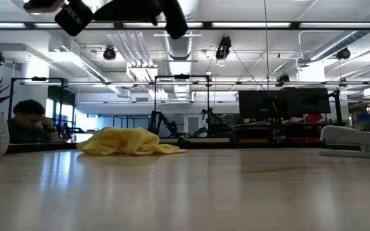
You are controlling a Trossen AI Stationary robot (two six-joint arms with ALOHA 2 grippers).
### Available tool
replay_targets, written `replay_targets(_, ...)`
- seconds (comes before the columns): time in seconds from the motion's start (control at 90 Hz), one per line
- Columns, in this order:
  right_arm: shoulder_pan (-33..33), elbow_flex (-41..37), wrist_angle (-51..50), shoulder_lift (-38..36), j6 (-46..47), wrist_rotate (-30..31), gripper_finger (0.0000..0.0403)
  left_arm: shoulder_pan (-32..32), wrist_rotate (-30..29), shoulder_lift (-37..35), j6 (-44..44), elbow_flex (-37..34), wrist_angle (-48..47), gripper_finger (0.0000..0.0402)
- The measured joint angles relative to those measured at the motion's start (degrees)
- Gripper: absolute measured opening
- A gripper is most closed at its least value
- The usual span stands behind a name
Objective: Apply microfiber cloth
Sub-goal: Spray the front and back of the cellphone using the spray bottle
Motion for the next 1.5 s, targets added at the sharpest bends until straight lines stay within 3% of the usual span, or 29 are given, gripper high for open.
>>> replay_targets(0.211, -1.4, 0.2, 5.7, -1.5, -2.1, -2.3, 0.0156, -2.1, -0.1, -1.8, -2.1, -6.3, 9.4, 0.0009)
replay_targets(0.289, -1.8, 0.3, 6.2, -1.5, -1.3, -5.3, 0.0161, -2.1, -1.2, -1.9, -1.9, -7.4, 10.0, 0.0009)
replay_targets(0.589, -2.5, 0.5, 6.5, -1.9, -1.5, -6.5, 0.0169, -2.2, -4.2, -1.6, -0.4, -8.3, 10.9, 0.0009)
replay_targets(0.911, -5.3, 0.5, 6.8, -1.8, -1.6, -6.9, 0.0121, -2.1, -4.4, 1.2, 2.2, -8.4, 14.3, 0.0013)
replay_targets(1.133, -5.2, 0.5, 6.8, -1.8, -4.7, -7.6, 0.0018, -2.1, -4.4, 2.6, 2.4, -8.3, 14.4, 0.0064)
replay_targets(1.311, -5.3, 0.5, 6.4, -1.9, -6.3, -8.6, 0.0009, -2.1, -2.1, 1.4, 1.7, -8.3, 13.5, 0.0111)
replay_targets(1.5, -5.2, 0.5, -2.4, -6.0, -8.2, -11.4, 0.0006, -2.4, 1.0, -1.2, -4.1, -5.5, 7.6, 0.016)
